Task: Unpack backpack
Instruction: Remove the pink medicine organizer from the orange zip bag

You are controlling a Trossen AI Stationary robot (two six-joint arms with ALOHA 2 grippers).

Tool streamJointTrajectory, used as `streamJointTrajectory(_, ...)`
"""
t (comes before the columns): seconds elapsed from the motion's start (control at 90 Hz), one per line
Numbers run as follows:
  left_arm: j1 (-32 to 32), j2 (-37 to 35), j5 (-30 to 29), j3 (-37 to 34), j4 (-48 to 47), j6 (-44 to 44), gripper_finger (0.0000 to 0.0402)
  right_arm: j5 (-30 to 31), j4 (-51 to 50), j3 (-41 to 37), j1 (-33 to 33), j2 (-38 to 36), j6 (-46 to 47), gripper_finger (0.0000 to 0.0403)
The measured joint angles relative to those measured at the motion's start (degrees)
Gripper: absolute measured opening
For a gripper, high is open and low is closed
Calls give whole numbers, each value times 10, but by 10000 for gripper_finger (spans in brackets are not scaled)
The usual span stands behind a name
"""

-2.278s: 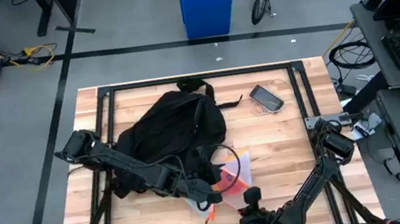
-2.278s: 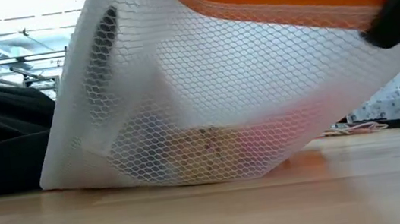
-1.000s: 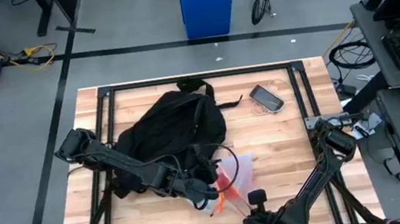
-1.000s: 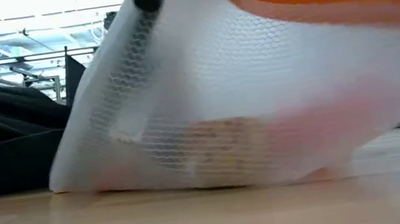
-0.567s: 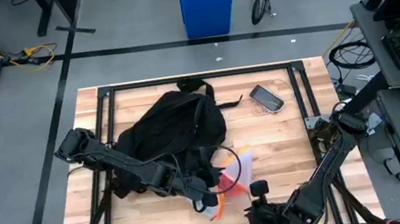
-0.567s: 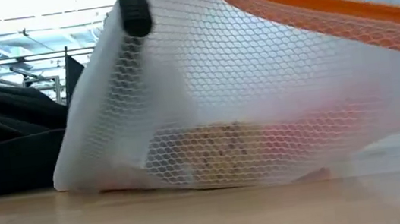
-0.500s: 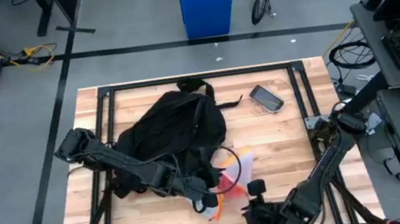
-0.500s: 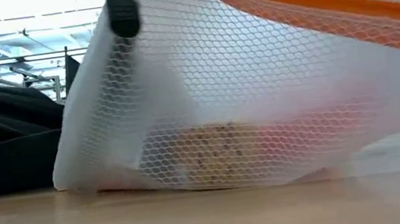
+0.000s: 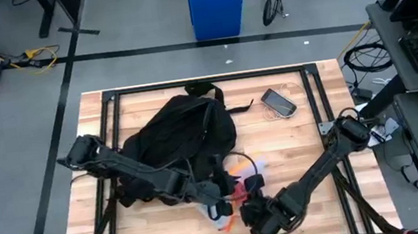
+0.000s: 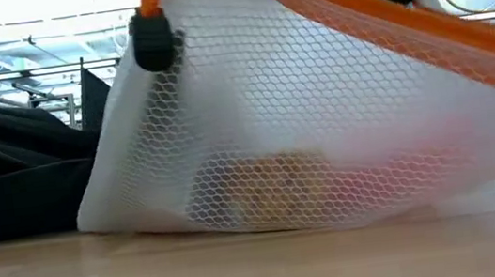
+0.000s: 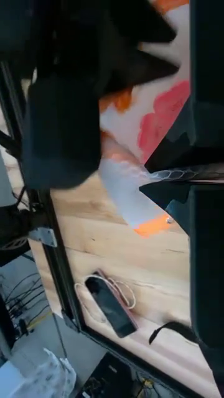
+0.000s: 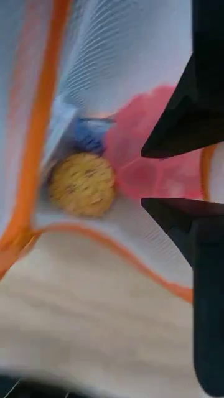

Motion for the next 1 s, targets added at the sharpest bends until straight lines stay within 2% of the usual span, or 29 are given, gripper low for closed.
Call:
streamJointTrajectory(0.167, 8, 11, 19, 0, 5, 0, 0, 1, -76, 0, -11, 0, 22, 119)
streamJointTrajectory(0.456, 13, 21, 45, 0, 33, 10, 0, 3, 58, 0, -10, 6, -58, 121)
streamJointTrajectory(0.822, 15, 24, 43, -1, 13, 6, 0, 28, 14, -2, -16, 57, -84, 121)
streamJointTrajectory(1.0, 14, 24, 42, 0, -8, 6, 0, 18, -5, -2, -11, 55, -79, 121)
